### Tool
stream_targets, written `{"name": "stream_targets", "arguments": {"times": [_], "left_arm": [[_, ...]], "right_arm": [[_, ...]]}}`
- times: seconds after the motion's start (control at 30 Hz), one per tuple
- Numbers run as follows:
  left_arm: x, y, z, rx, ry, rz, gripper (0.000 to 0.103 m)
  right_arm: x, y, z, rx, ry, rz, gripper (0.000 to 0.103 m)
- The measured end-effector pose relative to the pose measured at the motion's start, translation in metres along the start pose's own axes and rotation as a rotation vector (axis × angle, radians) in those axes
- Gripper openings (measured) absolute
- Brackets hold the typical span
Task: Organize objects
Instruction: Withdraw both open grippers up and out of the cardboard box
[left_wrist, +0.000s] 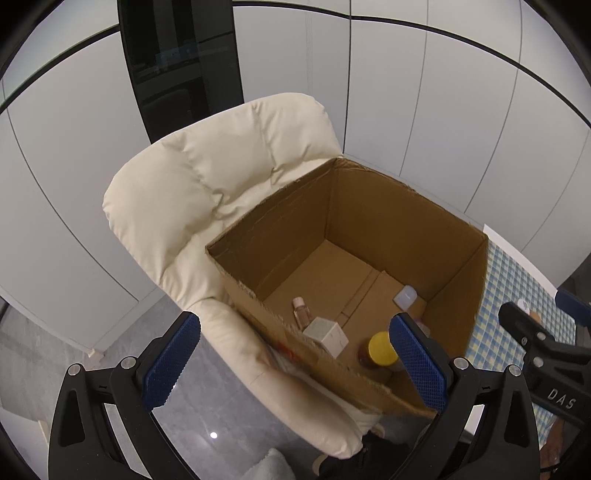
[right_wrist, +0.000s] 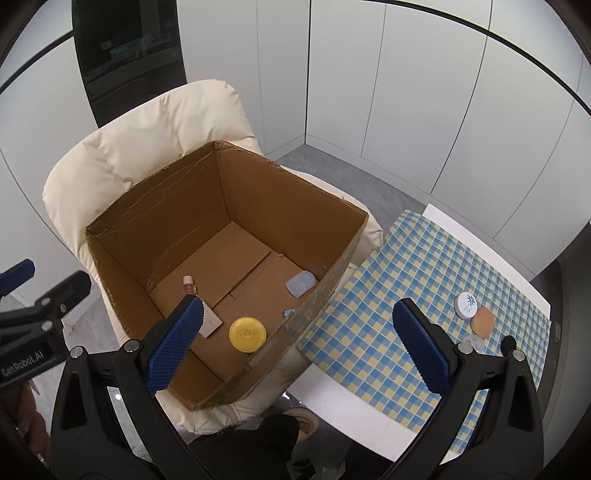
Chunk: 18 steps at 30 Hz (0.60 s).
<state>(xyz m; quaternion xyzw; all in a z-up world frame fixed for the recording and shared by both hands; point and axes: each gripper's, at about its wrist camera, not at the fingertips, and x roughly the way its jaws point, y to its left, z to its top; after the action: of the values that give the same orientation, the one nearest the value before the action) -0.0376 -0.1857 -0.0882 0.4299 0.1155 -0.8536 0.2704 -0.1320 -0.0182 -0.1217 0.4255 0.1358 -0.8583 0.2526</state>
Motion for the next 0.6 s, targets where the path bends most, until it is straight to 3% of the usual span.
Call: {"name": "stream_targets", "arguments": {"times": [0.6], "left_arm": [[-0.045,0.017,-0.049,0.010,0.031,-0.032,0.102]], "right_arm": [[-0.064,-0.002,-0.053,0.015,0.000,-0.066,0.103]]}}
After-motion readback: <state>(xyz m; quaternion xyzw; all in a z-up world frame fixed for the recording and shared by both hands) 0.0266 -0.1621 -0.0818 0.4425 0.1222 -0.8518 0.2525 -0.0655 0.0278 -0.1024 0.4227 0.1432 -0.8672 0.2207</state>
